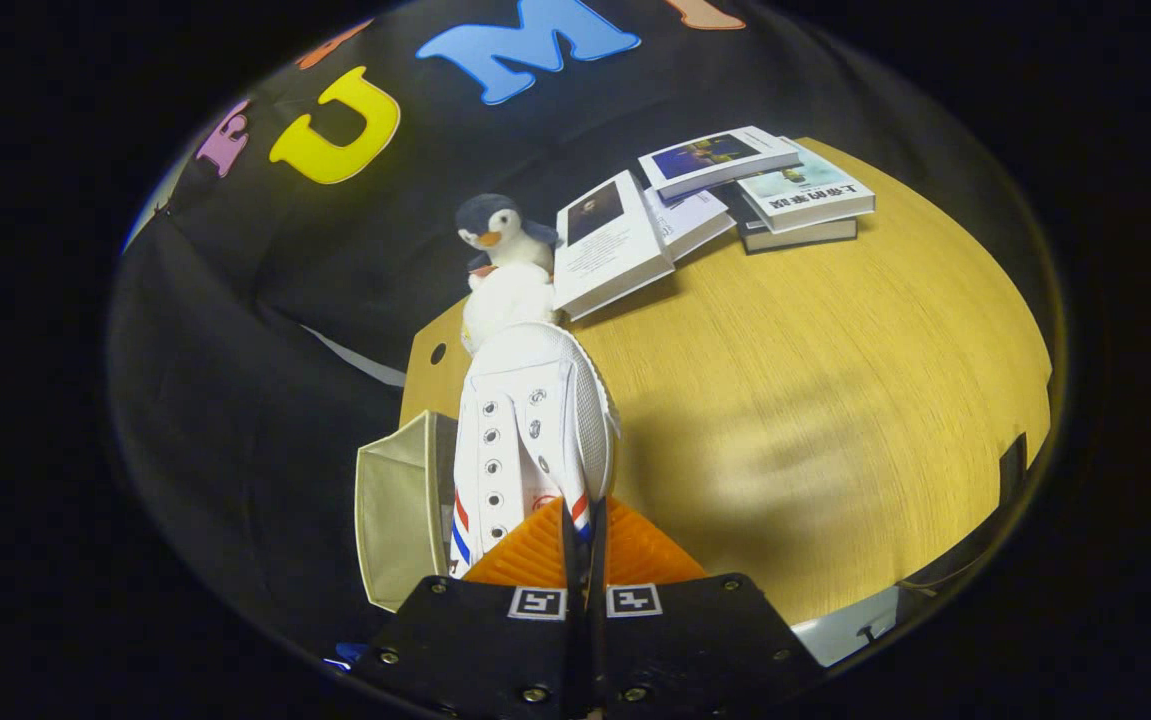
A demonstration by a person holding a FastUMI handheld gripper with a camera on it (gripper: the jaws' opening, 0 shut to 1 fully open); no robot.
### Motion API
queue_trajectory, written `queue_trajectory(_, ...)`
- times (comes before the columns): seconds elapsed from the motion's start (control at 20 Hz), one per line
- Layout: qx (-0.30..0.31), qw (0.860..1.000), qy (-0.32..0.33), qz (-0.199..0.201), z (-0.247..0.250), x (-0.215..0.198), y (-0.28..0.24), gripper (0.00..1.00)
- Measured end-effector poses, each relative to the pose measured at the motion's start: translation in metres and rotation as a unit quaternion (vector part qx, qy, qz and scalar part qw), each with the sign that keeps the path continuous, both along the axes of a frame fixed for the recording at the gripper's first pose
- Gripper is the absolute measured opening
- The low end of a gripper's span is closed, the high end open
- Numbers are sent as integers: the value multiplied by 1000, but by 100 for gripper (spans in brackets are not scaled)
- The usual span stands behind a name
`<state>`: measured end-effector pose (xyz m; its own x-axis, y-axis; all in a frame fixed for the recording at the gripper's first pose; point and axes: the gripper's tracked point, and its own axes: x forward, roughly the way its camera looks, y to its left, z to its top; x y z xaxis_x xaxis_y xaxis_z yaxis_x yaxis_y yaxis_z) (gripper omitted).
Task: Open the storage box then place both shoes into the box .Put the left shoe in first, then the right shoe, with the right side of both shoes facing outward in a uniform manner.
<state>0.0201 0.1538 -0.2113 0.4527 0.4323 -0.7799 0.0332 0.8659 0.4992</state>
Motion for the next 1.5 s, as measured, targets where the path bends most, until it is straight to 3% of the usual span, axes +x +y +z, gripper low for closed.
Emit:
queue_trajectory(0.45, 9, 999, -12, 49, 16, -6, 104, 0)
queue_trajectory(0.8, -2, 997, -4, 77, -3, -20, 166, 1)
queue_trajectory(1.1, -70, 993, -2, 90, -35, -26, 170, 1)
queue_trajectory(1.35, -69, 993, -6, 97, -34, -27, 174, 1)
queue_trajectory(1.45, -34, 993, -10, 109, -27, -31, 188, 17)
queue_trajectory(1.5, -31, 994, -20, 106, -19, -28, 184, 36)
